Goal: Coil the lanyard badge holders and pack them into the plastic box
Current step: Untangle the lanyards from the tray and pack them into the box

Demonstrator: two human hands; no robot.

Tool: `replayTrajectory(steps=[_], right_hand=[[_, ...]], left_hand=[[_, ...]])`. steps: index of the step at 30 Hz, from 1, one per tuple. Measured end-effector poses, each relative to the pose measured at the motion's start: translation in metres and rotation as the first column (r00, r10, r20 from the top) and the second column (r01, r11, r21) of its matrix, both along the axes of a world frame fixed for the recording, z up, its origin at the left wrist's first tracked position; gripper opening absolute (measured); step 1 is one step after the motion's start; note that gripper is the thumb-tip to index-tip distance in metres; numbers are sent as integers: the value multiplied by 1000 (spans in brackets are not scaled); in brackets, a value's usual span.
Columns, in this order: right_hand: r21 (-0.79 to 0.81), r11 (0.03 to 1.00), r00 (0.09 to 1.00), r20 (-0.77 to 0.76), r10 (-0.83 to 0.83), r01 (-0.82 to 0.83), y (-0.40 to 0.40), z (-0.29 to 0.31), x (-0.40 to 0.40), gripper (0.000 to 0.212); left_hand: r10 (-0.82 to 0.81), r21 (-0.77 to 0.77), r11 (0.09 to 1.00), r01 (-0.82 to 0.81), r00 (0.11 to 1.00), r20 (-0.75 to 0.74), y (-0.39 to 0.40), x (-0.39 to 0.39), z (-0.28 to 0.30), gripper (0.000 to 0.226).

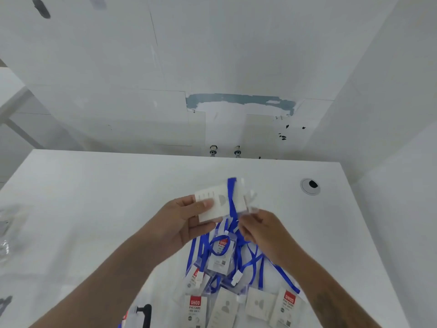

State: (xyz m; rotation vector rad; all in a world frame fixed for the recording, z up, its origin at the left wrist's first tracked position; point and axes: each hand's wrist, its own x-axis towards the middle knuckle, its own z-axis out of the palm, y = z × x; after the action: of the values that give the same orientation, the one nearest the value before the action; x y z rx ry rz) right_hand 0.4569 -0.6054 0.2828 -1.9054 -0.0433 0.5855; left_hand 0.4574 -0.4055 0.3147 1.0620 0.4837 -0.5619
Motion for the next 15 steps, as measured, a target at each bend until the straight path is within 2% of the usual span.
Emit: replayTrajectory(steps=[2, 3, 4, 5, 6, 7, 9, 10, 11, 12, 15], right_hand=[[-48, 994, 995, 14, 100, -99, 9, 2, -16, 34], [-108, 981, 986, 35, 165, -160, 11, 3, -21, 32], [-169, 963, 973, 60, 222, -210, 13, 8, -25, 31], [-232, 943, 960, 89, 265, -239, 12, 12, -27, 31], [-291, 925, 949, 124, 289, -244, 9, 18, -26, 29], [-340, 913, 944, 159, 291, -224, 6, 24, -23, 25], [-360, 923, 946, 228, 230, -138, -5, 33, -11, 20], [-329, 941, 952, 250, 174, -86, -10, 34, -4, 18], [-283, 958, 960, 256, 115, -39, -16, 34, 2, 17], [-221, 975, 969, 241, 60, -5, -19, 33, 8, 15], [-53, 995, 994, 81, -79, 84, -20, 19, 10, 14]], left_hand=[[190, 41, 981, -191, 981, 20, -10, -1, -9, 23], [231, 162, 957, -242, 969, 84, -12, -2, -14, 14], [189, 358, 901, -245, 965, 184, -13, -2, -18, 7], [59, 568, 793, -220, 956, 287, -12, -3, -23, 7], [-114, 714, 679, -172, 936, 334, -9, -4, -27, 12], [-283, 804, 586, -101, 904, 319, -5, -5, -30, 15], [-512, 877, 473, 85, 837, 194, 1, -8, -29, 15], [-571, 874, 456, 171, 809, 140, 6, -7, -29, 13], [-602, 838, 481, 257, 792, 102, 10, -7, -26, 9], [-604, 763, 553, 335, 792, 90, 14, -8, -23, 4], [-518, 394, 801, 451, 851, 81, 19, -12, -15, 35]])
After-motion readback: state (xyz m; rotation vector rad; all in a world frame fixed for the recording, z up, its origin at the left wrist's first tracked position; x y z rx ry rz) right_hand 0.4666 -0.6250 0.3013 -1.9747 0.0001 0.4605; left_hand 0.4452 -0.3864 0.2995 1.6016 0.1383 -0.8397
